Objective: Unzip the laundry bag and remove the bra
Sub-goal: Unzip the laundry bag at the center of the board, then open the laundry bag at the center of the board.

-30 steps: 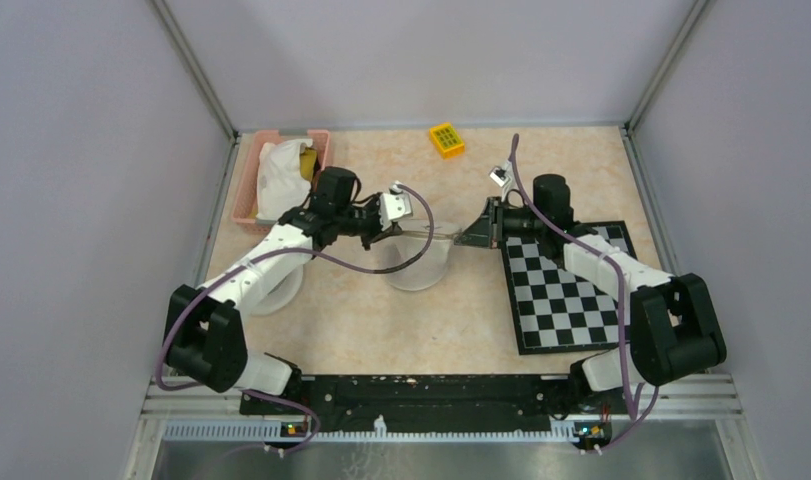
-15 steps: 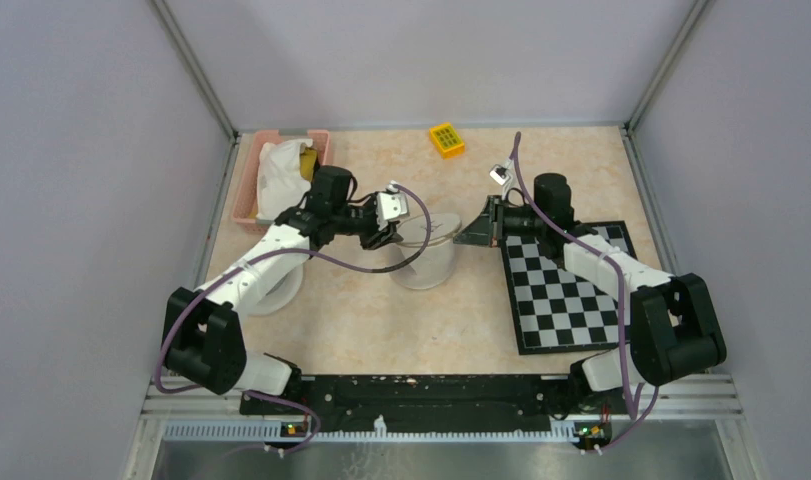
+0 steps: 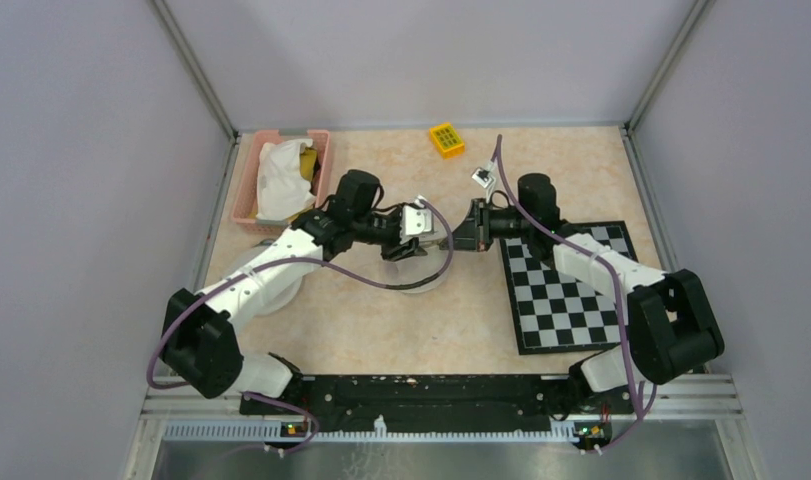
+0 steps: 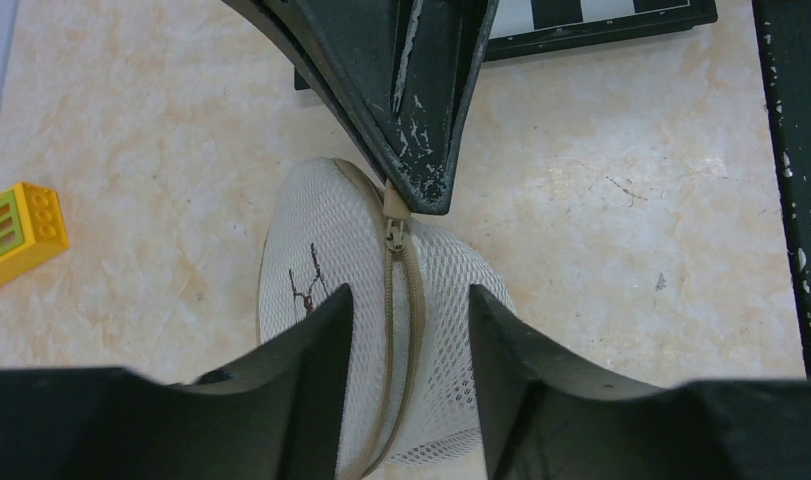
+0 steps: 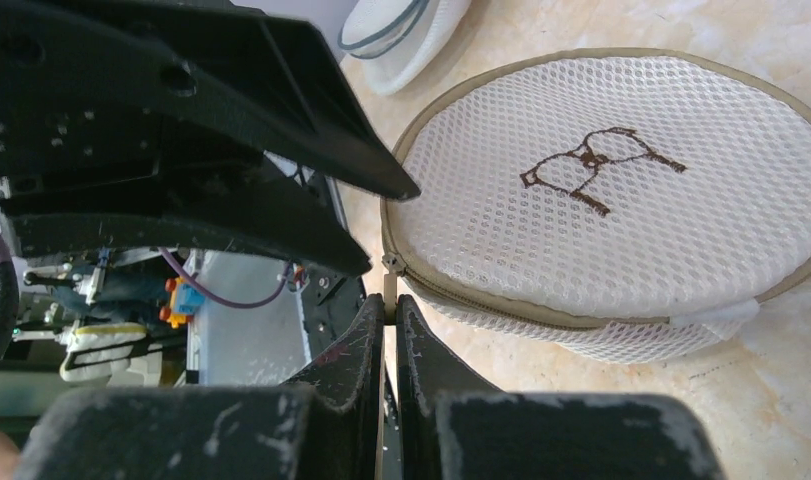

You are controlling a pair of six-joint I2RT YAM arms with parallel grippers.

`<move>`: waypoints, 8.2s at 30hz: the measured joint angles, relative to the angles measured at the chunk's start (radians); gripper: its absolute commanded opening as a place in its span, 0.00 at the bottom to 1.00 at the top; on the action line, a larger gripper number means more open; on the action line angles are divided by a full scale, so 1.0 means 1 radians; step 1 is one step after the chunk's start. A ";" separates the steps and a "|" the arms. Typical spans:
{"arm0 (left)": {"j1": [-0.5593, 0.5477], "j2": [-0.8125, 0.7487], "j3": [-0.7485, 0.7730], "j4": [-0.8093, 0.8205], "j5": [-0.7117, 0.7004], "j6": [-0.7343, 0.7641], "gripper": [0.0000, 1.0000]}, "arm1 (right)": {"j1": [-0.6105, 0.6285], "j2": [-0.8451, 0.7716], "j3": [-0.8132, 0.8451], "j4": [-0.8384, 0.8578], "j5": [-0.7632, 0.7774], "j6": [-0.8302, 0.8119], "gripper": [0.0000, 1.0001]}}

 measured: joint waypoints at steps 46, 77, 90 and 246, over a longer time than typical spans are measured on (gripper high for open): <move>0.115 0.005 -0.081 0.077 -0.003 0.052 0.00 | -0.149 0.056 -0.003 -0.075 -0.001 -0.085 0.00; 0.295 -0.081 -0.182 0.038 0.086 -0.327 0.68 | 0.004 0.273 0.150 -0.470 0.285 -0.582 0.00; 0.321 -0.062 -0.182 0.058 0.018 -0.244 0.64 | 0.003 0.460 0.529 -0.513 0.428 -0.698 0.54; 0.298 0.297 0.122 -0.096 0.383 -0.499 0.09 | -0.082 0.174 0.103 -0.387 0.064 -0.332 0.57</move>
